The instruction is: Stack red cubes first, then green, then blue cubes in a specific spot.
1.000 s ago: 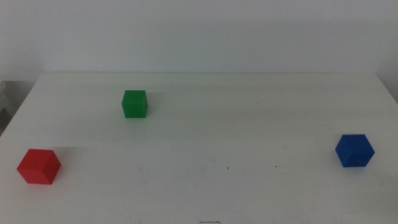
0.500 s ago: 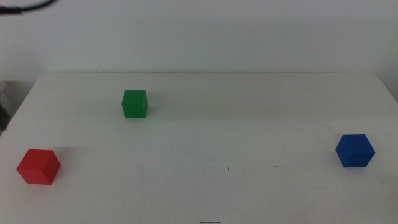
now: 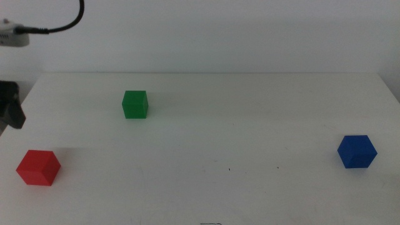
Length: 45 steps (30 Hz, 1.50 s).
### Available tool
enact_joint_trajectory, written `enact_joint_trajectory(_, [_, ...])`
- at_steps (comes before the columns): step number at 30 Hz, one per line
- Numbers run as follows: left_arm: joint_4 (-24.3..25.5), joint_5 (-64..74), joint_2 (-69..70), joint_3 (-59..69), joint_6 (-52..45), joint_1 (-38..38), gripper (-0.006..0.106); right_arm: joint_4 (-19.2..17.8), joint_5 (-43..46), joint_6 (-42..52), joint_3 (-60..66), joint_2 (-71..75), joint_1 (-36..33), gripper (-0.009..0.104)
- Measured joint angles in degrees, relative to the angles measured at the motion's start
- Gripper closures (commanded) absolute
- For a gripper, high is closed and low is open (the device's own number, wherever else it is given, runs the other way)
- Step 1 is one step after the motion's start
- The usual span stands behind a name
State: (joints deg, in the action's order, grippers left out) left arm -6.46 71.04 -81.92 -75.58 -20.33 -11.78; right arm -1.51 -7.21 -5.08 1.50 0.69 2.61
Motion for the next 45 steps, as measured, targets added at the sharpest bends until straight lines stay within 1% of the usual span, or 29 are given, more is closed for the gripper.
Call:
enact_joint_trajectory(8, [-0.30,-0.17,-6.23,0.00,-4.62,-1.93,0.007,0.00,0.00,0.00,0.00,0.00,0.00,0.005])
enact_joint_trajectory(22, [-0.59,-1.77,-17.07,-0.04,-6.61,-1.93,0.007,0.00,0.00,0.00,0.00,0.00,0.00,0.005])
enact_joint_trajectory(33, [-0.98,-6.22,-22.77,-0.11,-8.33,-1.93,0.007,0.00,0.00,0.00,0.00,0.00,0.00,0.005])
enact_joint_trajectory(45, [-2.05,-7.91,-28.18,-0.11,-9.53,-1.93,0.007,0.00,0.00,0.00,0.00,0.00,0.00,0.005])
